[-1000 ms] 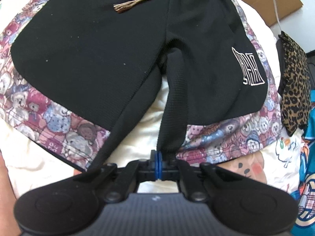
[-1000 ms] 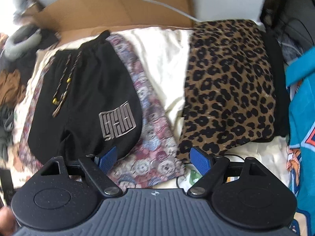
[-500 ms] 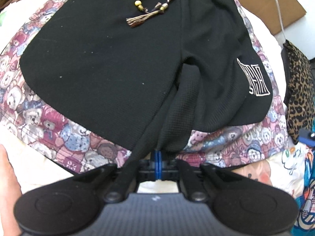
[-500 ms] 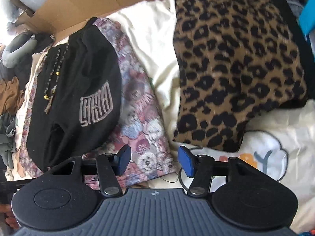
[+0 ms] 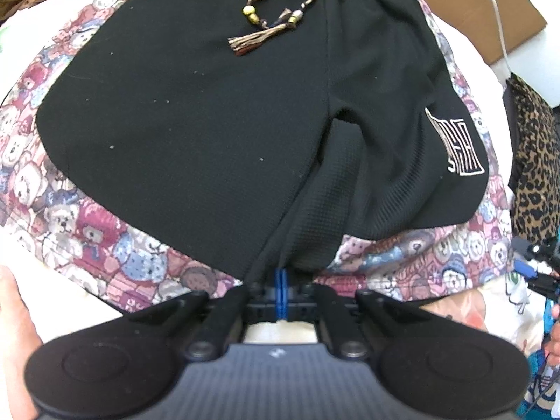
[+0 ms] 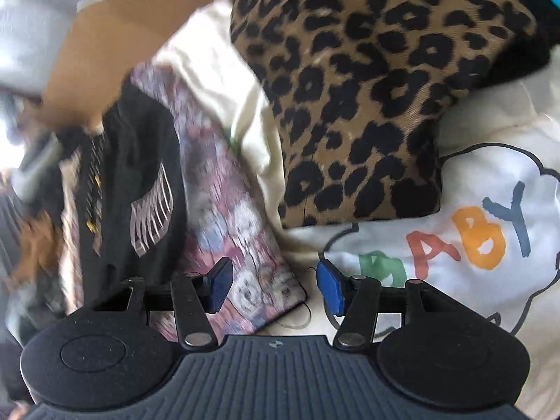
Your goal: Fold clothes
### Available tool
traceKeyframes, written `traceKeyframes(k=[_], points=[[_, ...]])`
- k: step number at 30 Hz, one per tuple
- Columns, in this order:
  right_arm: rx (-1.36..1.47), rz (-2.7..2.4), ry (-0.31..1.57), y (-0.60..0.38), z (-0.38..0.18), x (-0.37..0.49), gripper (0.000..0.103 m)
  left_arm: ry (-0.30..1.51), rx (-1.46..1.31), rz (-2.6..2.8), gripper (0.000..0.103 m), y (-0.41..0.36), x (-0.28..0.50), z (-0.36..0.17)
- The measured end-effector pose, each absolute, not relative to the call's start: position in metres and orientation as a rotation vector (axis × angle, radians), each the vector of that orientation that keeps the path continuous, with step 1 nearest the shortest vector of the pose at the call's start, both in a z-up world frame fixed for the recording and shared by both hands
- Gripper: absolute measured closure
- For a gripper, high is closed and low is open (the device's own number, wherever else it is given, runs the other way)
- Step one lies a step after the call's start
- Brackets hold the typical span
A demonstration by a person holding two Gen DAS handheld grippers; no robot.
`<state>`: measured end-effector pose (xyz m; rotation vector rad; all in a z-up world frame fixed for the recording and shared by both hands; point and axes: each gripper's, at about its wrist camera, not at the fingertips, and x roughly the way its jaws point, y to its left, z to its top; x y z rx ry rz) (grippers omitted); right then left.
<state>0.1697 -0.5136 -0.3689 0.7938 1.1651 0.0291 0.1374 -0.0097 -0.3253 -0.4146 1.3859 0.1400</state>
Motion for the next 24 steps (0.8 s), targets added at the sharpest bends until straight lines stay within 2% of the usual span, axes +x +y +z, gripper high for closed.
traceKeyframes(k=[1, 4, 5, 14, 15, 17, 24], points=[[0.81, 0.018, 1.16, -0.516, -0.369, 0.169, 0.045, 1.386, -0.415, 0.141, 0.102, -0.009, 0.138, -0.325], [0.791, -0.005, 1.197, -0.517, -0.375, 0.168, 0.069, 1.387, -0.416, 0.143, 0.102, -0.009, 0.137, -0.327], [0.776, -0.01, 1.216, -0.516, -0.378, 0.168, 0.074, 1.388, -0.415, 0.142, 0.102, -0.009, 0.137, -0.327], [0.636, 0.039, 1.274, -0.495, -0.382, 0.179, 0.075, 1.398, -0.412, 0.139, 0.102, -0.015, 0.141, -0.333], [0.617, 0.045, 1.279, -0.493, -0.38, 0.18, 0.077, 1.4, -0.412, 0.138, 0.102, -0.016, 0.141, -0.333], [0.581, 0.056, 1.29, -0.49, -0.377, 0.182, 0.1, 1.404, -0.424, 0.133, 0.102, -0.016, 0.141, -0.332], [0.443, 0.05, 1.293, -0.492, -0.345, 0.186, 0.1, 1.429, -0.526, 0.092, 0.102, -0.024, 0.133, -0.327]])
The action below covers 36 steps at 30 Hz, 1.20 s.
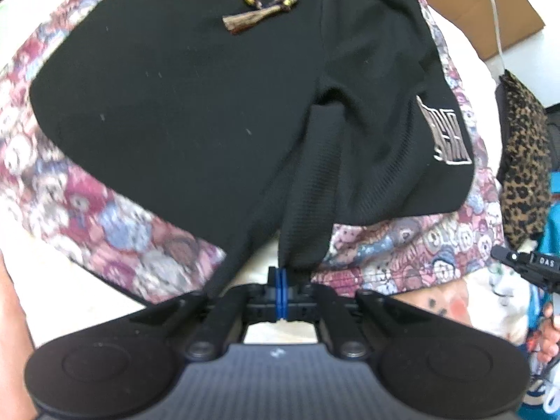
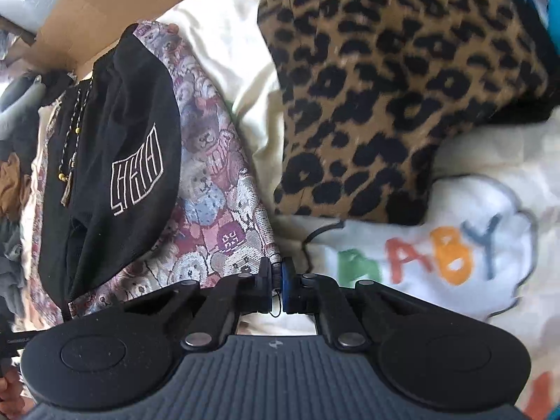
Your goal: Fold clothes
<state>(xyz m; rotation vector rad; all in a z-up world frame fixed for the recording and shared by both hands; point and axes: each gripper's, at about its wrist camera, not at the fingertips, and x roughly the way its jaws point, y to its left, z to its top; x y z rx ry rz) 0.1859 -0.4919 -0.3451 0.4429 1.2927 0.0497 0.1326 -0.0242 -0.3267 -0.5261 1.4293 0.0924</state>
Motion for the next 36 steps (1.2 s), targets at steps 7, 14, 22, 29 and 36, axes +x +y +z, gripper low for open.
traceKeyframes(k=[7, 14, 22, 29, 36], points=[[0.226, 0.012, 1.277, -0.487, -0.308, 0.191, 0.1, 1.45, -0.682, 0.039, 0.102, -0.037, 0.128, -0.334], [0.154, -0.046, 1.301, -0.492, -0.314, 0.185, 0.101, 1.475, -0.778, 0.045, 0.102, -0.039, 0.119, -0.35], [0.254, -0.092, 1.256, -0.513, -0.336, 0.166, 0.101, 1.492, -0.65, 0.055, 0.101, -0.048, 0.119, -0.366], [0.519, -0.1, 1.102, -0.548, -0.317, 0.148, 0.078, 1.396, -0.528, 0.063, 0.084, -0.05, 0.131, -0.343], [0.649, -0.071, 1.12, -0.544, -0.335, 0.144, 0.053, 1.406, -0.524, 0.044, 0.053, -0.05, 0.132, -0.343]])
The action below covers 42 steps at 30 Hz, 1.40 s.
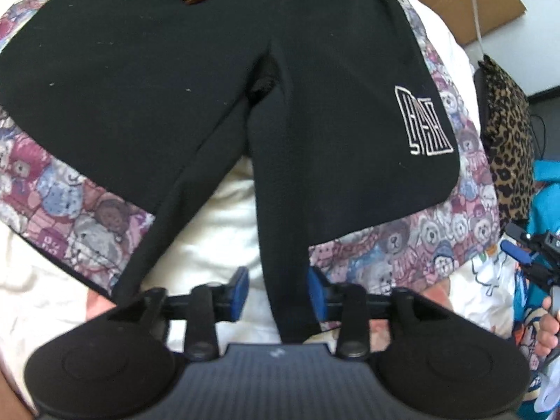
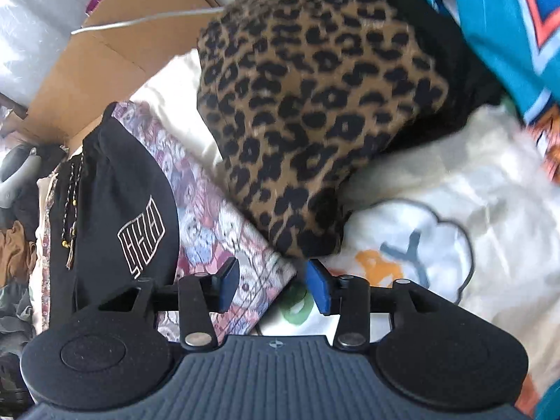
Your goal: Fold clothes
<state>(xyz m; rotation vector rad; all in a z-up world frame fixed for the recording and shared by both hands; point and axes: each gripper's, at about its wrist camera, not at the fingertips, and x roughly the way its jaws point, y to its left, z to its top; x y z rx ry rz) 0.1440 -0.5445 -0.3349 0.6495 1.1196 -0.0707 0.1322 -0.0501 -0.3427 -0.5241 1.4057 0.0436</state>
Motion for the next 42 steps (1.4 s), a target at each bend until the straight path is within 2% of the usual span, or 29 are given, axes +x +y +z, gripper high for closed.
traceKeyframes(k=[3, 7, 9, 10, 11, 12, 13, 14, 20, 24, 28, 36, 39, 41, 42], points=[[0.707, -0.083, 1.148, -0.544, -0.353, 0.143, 0.053, 1.424, -0.542, 0.042, 0.05, -0.05, 0.126, -0.351], [0.801, -0.079, 1.114, -0.547, -0.368, 0.135, 0.053, 1.431, -0.566, 0.028, 0.051, -0.055, 0.119, -0.361], [0.873, -0.085, 1.075, -0.55, -0.374, 0.132, 0.053, 1.42, -0.597, 0.015, 0.055, -0.056, 0.116, -0.364], [0.901, -0.087, 1.062, -0.55, -0.376, 0.132, 0.054, 1.417, -0.614, 0.01, 0.064, -0.056, 0.115, -0.366], [0.917, -0.084, 1.052, -0.55, -0.378, 0.131, 0.061, 1.419, -0.629, 0.008, 0.078, -0.055, 0.113, -0.367], [0.921, -0.075, 1.047, -0.549, -0.38, 0.132, 0.069, 1.423, -0.646, 0.001, 0.084, -0.054, 0.112, -0.369], [0.916, -0.065, 1.043, -0.548, -0.379, 0.133, 0.092, 1.426, -0.669, -0.014, 0.095, -0.054, 0.111, -0.37], [0.91, -0.055, 1.039, -0.547, -0.378, 0.134, 0.102, 1.43, -0.688, -0.031, 0.099, -0.054, 0.111, -0.37], [0.868, -0.081, 1.033, -0.553, -0.357, 0.13, 0.103, 1.43, -0.655, -0.136, 0.101, -0.053, 0.111, -0.355], [0.786, -0.129, 1.075, -0.548, -0.359, 0.129, 0.103, 1.459, -0.648, -0.116, 0.101, -0.051, 0.112, -0.363], [0.653, -0.237, 1.155, -0.549, -0.359, 0.129, 0.103, 1.524, -0.602, -0.063, 0.096, -0.058, 0.113, -0.365], [0.66, -0.189, 1.097, -0.538, -0.313, 0.134, 0.102, 1.54, -0.521, -0.098, 0.092, -0.055, 0.104, -0.338], [0.679, -0.152, 1.088, -0.534, -0.291, 0.135, 0.096, 1.508, -0.497, -0.092, 0.088, -0.052, 0.108, -0.32], [0.677, -0.119, 1.08, -0.526, -0.276, 0.137, 0.083, 1.489, -0.473, -0.09, 0.078, -0.046, 0.115, -0.306], [0.669, -0.109, 1.074, -0.522, -0.268, 0.138, 0.077, 1.479, -0.469, -0.084, 0.077, -0.043, 0.119, -0.298]])
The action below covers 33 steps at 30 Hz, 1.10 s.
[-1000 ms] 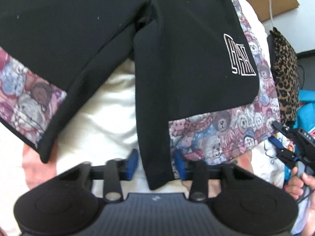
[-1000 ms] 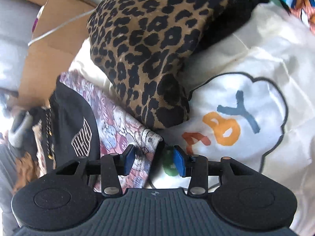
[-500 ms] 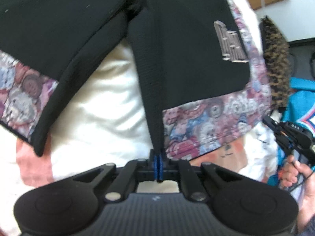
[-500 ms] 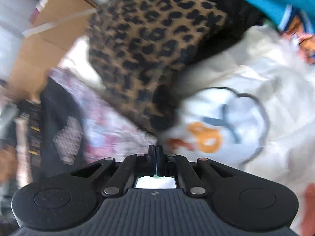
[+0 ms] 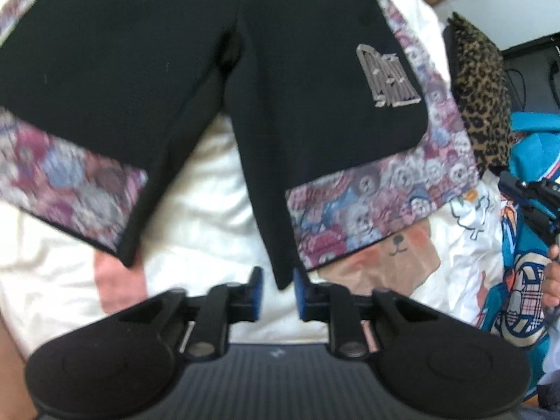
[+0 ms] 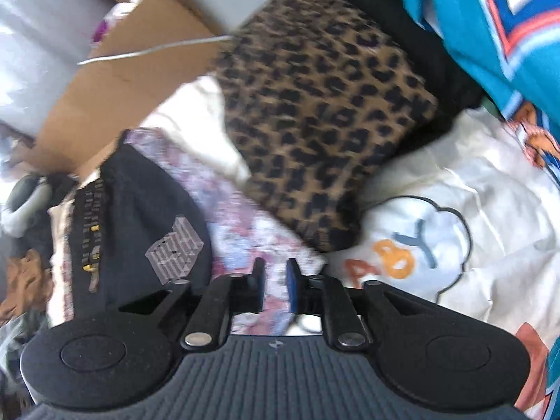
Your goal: Fold clothes
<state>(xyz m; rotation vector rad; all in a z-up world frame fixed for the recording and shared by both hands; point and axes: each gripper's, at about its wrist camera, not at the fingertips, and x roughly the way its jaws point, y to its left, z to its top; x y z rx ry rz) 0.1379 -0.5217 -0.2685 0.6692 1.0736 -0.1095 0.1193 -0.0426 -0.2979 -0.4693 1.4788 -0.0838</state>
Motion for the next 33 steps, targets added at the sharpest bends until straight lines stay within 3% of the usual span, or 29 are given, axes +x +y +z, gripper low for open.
traceKeyframes(k=[2, 6, 7, 11, 14, 19, 33], points=[[0.663, -0.091, 1.063, -0.514, -0.254, 0.138, 0.061, 1.458, -0.461, -0.071, 0.068, -0.035, 0.128, -0.281], [0.65, -0.092, 1.031, -0.506, -0.227, 0.137, 0.06, 1.41, -0.424, -0.039, 0.049, -0.021, 0.146, -0.243], [0.648, -0.094, 1.028, -0.504, -0.22, 0.135, 0.055, 1.395, -0.407, -0.038, 0.042, -0.019, 0.149, -0.233], [0.601, -0.092, 1.023, -0.491, -0.191, 0.133, 0.024, 1.363, -0.38, -0.014, 0.022, -0.01, 0.161, -0.193], [0.576, -0.089, 1.009, -0.483, -0.167, 0.133, 0.013, 1.349, -0.366, -0.023, 0.013, -0.004, 0.168, -0.163], [0.534, -0.126, 1.004, -0.468, -0.118, 0.138, 0.006, 1.278, -0.313, -0.08, 0.006, 0.006, 0.179, -0.114], [0.486, -0.173, 1.033, -0.415, -0.014, 0.171, 0.005, 1.169, -0.14, -0.117, 0.001, 0.024, 0.213, -0.033]])
